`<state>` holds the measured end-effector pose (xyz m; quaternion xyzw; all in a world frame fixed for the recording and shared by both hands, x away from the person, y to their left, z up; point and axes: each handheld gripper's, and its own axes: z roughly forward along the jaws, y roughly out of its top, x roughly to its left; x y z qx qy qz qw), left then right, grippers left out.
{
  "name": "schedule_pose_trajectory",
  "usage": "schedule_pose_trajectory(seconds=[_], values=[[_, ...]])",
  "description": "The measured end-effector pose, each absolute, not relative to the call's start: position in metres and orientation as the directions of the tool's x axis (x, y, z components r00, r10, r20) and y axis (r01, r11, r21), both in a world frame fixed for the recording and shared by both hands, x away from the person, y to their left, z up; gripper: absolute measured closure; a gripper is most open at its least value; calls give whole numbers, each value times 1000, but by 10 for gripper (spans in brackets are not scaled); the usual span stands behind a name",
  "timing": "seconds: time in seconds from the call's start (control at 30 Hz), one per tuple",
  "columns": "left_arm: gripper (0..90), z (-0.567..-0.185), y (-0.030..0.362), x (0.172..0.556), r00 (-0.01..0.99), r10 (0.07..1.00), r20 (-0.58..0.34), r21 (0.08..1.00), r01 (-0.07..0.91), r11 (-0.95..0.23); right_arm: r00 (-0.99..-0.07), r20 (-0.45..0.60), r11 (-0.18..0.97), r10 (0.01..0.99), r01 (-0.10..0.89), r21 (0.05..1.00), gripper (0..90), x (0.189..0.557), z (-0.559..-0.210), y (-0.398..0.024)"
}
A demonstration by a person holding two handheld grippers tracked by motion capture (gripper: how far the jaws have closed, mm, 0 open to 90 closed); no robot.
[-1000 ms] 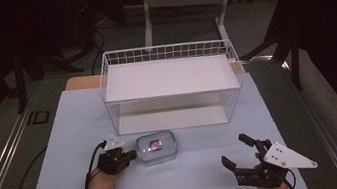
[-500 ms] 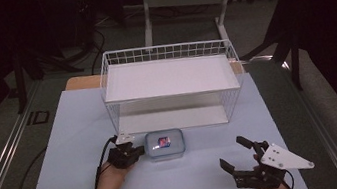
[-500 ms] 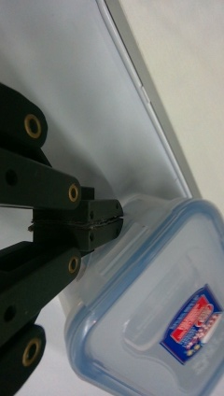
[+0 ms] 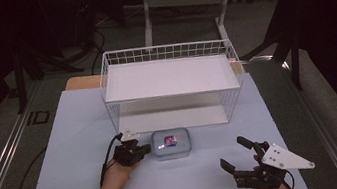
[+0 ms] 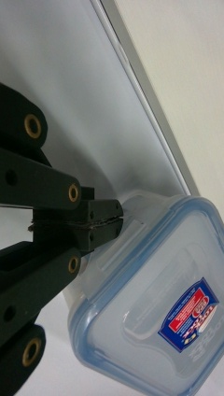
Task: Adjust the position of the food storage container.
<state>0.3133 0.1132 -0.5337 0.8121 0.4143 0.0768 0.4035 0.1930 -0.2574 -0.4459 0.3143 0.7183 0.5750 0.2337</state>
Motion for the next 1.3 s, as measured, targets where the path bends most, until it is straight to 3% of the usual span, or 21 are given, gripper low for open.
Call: schedule_pose_trajectory(seconds=[0.63,0.73,0.87,0.9,0.93,0.97,1.17,1.3], values=[[899,-534,97,324,673,697,-247,734,599,-319,-701,27,156,712,195,968,141,196,-450,-254],[800,-531,104,317,694,682,-231,746,576,-334,-703,32,151,710,197,969,139,198,-452,-253],[457,-528,116,309,719,651,-243,760,559,-333,-705,32,147,709,192,970,138,199,-452,-253],[457,-525,126,304,728,637,-253,764,555,-330,-705,30,146,708,188,971,138,198,-452,-252],[243,-524,129,301,739,625,-251,768,545,-336,-708,-5,172,706,165,971,139,197,-452,-250],[148,-522,132,299,741,618,-262,767,548,-332,-709,-16,181,705,158,971,142,196,-451,-248],[23,-503,144,275,741,623,-250,830,496,-256,-684,-62,227,727,155,962,147,194,-450,-242],[22,-493,145,264,766,588,-260,852,469,-234,-715,-48,226,697,156,962,158,195,-451,-240]])
